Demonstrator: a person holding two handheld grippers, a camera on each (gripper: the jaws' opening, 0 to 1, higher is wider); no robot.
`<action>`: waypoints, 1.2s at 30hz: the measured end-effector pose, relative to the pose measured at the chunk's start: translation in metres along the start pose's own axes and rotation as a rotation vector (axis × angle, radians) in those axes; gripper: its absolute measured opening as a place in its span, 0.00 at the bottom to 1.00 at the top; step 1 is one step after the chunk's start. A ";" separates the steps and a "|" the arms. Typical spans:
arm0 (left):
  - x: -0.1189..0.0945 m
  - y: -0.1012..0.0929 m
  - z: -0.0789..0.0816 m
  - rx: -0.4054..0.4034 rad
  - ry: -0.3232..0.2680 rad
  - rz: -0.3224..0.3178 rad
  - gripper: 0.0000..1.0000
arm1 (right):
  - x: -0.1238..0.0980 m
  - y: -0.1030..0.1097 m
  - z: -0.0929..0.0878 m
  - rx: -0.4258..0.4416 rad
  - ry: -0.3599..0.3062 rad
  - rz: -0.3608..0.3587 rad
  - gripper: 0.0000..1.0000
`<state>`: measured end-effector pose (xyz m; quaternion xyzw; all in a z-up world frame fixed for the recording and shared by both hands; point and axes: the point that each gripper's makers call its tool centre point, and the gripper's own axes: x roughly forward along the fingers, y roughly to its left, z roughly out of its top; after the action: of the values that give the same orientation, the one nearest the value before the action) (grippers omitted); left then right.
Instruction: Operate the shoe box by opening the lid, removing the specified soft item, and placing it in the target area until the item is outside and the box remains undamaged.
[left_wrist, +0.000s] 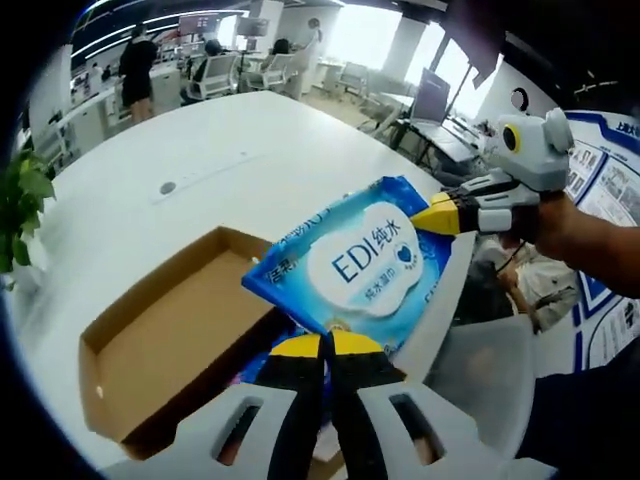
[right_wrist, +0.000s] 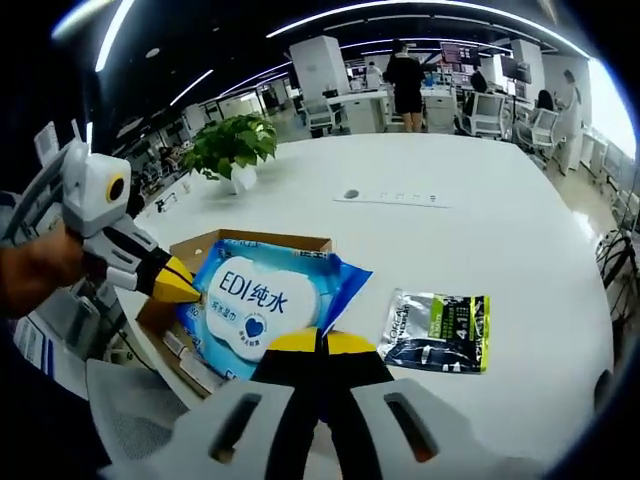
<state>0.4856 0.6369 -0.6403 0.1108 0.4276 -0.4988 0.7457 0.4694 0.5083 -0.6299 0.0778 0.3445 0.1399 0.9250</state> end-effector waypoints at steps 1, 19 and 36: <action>0.005 -0.004 0.003 0.007 0.003 -0.006 0.00 | -0.002 -0.006 0.000 0.002 0.000 -0.005 0.00; 0.079 -0.046 0.036 0.054 0.048 -0.075 0.00 | -0.021 -0.095 -0.017 0.059 0.014 -0.086 0.00; 0.136 -0.048 0.040 0.072 0.116 -0.087 0.00 | 0.000 -0.145 -0.040 0.104 0.053 -0.089 0.00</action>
<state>0.4850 0.5024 -0.7053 0.1473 0.4564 -0.5385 0.6928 0.4728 0.3726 -0.6954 0.1064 0.3786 0.0824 0.9157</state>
